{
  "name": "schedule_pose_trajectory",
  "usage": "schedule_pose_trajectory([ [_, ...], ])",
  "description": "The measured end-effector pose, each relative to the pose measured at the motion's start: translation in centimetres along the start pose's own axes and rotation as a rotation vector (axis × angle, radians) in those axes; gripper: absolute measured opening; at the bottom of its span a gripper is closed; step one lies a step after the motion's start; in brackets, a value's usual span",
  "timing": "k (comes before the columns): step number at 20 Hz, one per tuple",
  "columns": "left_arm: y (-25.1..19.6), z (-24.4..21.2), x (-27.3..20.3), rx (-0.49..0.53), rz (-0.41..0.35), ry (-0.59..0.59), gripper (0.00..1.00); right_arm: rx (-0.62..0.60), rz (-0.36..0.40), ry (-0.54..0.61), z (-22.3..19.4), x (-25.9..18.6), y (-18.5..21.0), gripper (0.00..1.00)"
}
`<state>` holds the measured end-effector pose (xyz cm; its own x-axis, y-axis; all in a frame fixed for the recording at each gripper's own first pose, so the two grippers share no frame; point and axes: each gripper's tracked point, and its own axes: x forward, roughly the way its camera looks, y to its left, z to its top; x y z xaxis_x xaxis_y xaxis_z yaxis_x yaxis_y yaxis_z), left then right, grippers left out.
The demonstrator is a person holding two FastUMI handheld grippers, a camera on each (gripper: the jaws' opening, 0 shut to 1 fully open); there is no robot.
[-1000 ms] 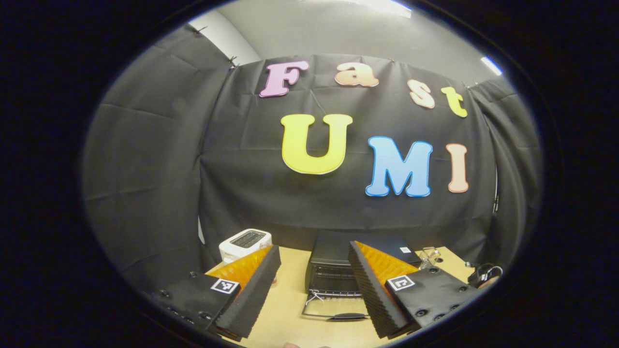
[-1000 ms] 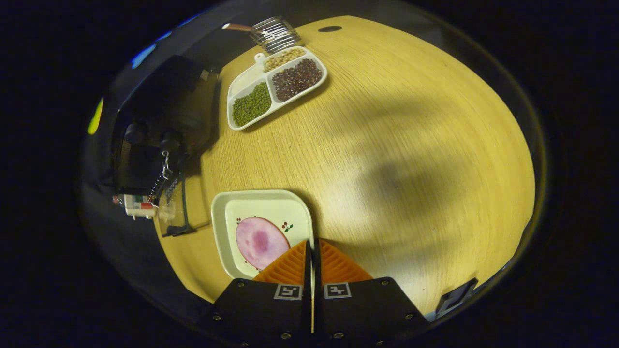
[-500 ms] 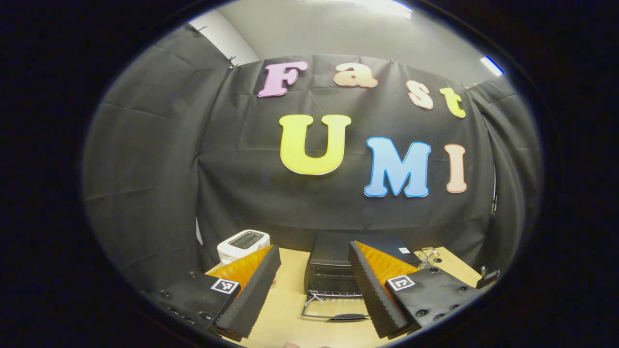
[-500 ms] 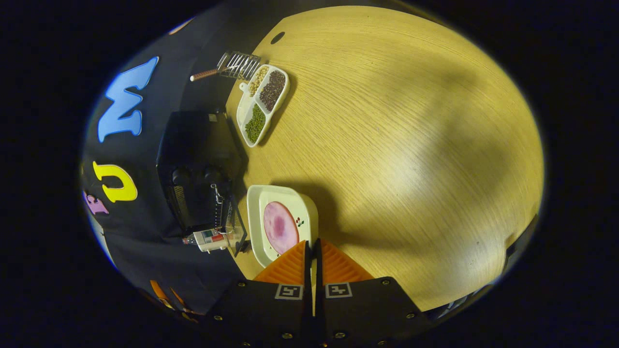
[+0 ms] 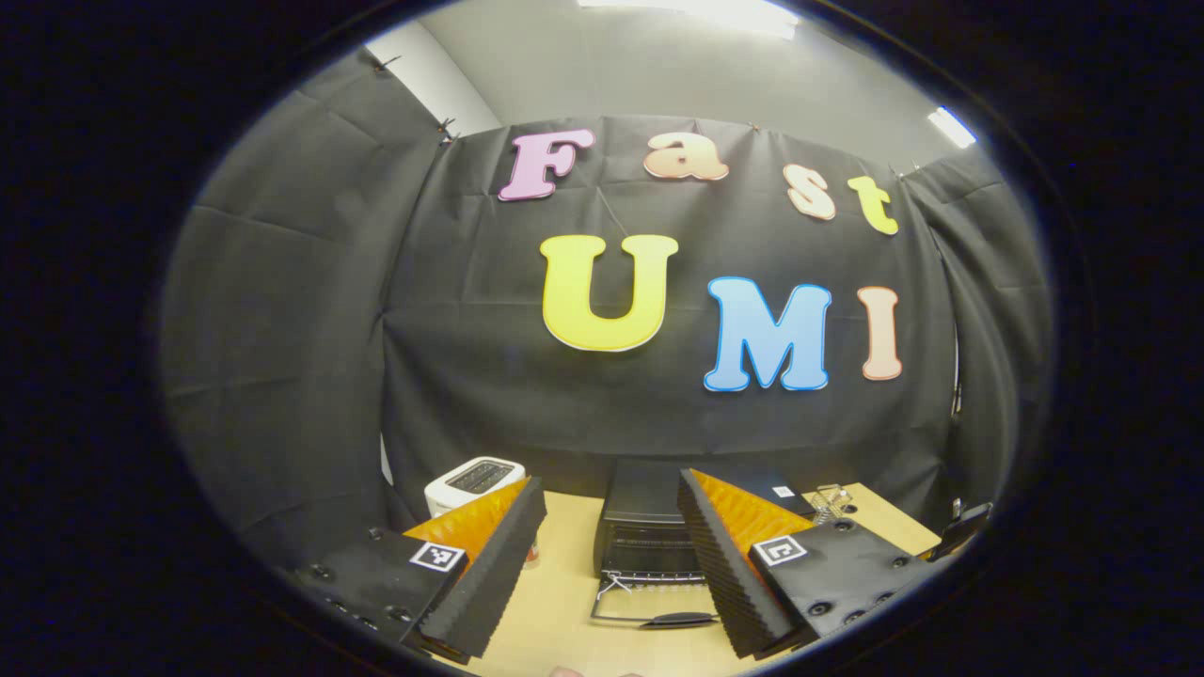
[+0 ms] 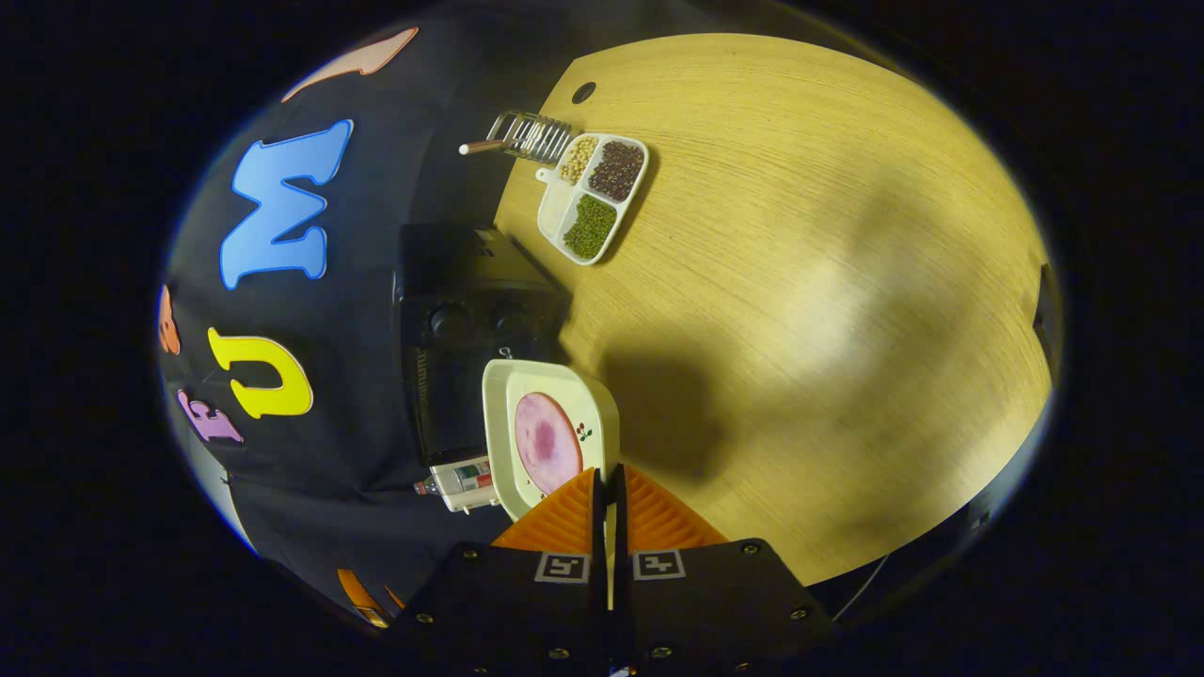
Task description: Open the electric oven with the left hand, put the food in, and close the electric oven.
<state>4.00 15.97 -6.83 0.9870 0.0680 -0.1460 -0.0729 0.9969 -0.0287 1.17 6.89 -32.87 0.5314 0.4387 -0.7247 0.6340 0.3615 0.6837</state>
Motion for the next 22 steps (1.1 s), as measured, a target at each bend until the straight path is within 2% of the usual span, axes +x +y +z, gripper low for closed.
schedule_pose_trajectory([
  [4,2.5,0.1,-0.6,-0.006,0.030,-0.002,0.95,0.048,0.039,-0.033,-2.2,2.7,4.6,0.02],
  [7,4.7,-0.1,-1.2,-0.020,0.062,0.007,0.92,0.109,0.020,-0.062,-3.4,5.7,6.5,0.03],
  [8,5.4,-0.3,-1.5,-0.026,0.075,0.009,1.00,0.137,0.014,-0.080,-3.4,6.7,7.0,0.02],
  [12,8.8,-0.7,-2.7,-0.040,0.144,0.018,1.00,0.216,-0.005,-0.156,-3.0,10.8,8.7,0.02],
  [21,15.2,-1.4,-5.1,-0.036,0.296,0.044,1.00,0.305,-0.047,-0.252,-0.8,18.1,12.1,0.03],
  [22,15.8,-1.5,-5.3,-0.032,0.307,0.049,0.97,0.312,-0.052,-0.265,-0.6,19.1,13.0,0.03],
])
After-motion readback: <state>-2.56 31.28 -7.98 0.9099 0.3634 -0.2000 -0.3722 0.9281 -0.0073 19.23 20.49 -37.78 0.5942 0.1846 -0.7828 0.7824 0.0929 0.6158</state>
